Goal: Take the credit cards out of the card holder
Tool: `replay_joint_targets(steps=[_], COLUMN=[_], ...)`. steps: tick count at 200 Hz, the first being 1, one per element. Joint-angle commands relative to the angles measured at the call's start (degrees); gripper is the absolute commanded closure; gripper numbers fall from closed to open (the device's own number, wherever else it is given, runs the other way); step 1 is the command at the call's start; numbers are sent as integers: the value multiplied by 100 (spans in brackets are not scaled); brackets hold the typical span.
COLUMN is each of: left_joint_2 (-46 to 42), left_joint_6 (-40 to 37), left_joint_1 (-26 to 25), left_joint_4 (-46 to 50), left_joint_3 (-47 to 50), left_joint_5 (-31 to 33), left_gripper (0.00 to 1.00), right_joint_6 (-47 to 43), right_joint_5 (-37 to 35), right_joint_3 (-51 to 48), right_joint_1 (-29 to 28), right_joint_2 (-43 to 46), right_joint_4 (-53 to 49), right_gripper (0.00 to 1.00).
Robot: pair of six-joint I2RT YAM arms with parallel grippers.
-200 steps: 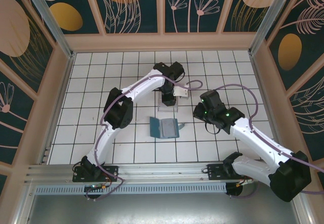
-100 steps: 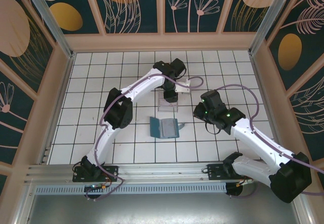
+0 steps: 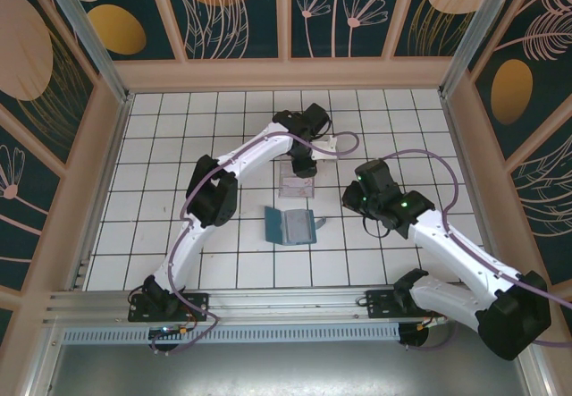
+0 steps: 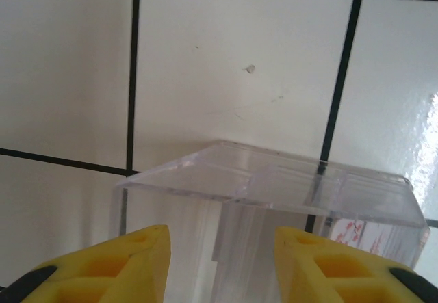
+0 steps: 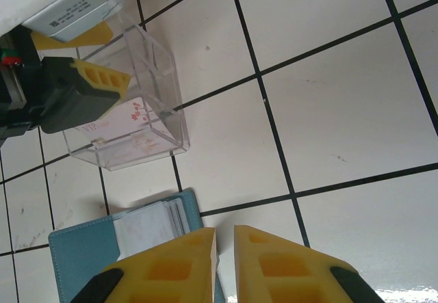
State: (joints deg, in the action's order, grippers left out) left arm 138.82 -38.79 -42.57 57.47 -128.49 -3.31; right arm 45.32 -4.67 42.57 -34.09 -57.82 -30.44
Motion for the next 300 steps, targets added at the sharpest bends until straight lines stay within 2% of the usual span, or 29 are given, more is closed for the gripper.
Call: replay_joint_targets(steps=[1, 45, 79, 146, 181, 214, 237, 256, 274, 287, 300], left_joint_2=[-6, -619, -1239, -3198, -3898, -4204, -4197, -4119, -3869, -3611, -3434], left_joint_6=[185, 543, 1270, 3738, 5171, 6401, 7134, 7444, 7954, 7987, 7999], left_joint_1=[-26, -30, -19, 15, 48, 55, 47, 38, -11, -83, -257], left_joint_4=[-71, -506, -944, -3237, -3788, -3811, -3688, -3515, -2920, -2427, -2091], left_joint_3=[-221, 116, 597, 3381, 4306, 4843, 4965, 5011, 4894, 4675, 4538], left_joint_5=[-11, -317, -511, -273, -39, -195, -348, -504, -145, -84, 253], left_gripper=[55, 55, 54, 58, 62, 67, 67, 65, 60, 61, 61], right_joint_6=[84, 68, 0, -90, -210, -340, -370, -367, -359, -332, -335], right_joint_5=[-74, 68, 245, 353, 657, 899, 915, 865, 731, 535, 438], right_joint_3=[-64, -22, 114, 422, 601, 780, 849, 858, 840, 825, 782], right_joint_1=[40, -9, -161, -537, -647, -741, -784, -784, -777, -745, -652], right_joint_2=[114, 60, -167, -799, -1143, -1530, -1768, -1896, -1950, -1937, -1881], right_joint_4=[-107, 28, 112, 247, 352, 415, 442, 416, 369, 329, 321], right_gripper=[84, 85, 84, 84, 84, 84, 84, 84, 84, 84, 84])
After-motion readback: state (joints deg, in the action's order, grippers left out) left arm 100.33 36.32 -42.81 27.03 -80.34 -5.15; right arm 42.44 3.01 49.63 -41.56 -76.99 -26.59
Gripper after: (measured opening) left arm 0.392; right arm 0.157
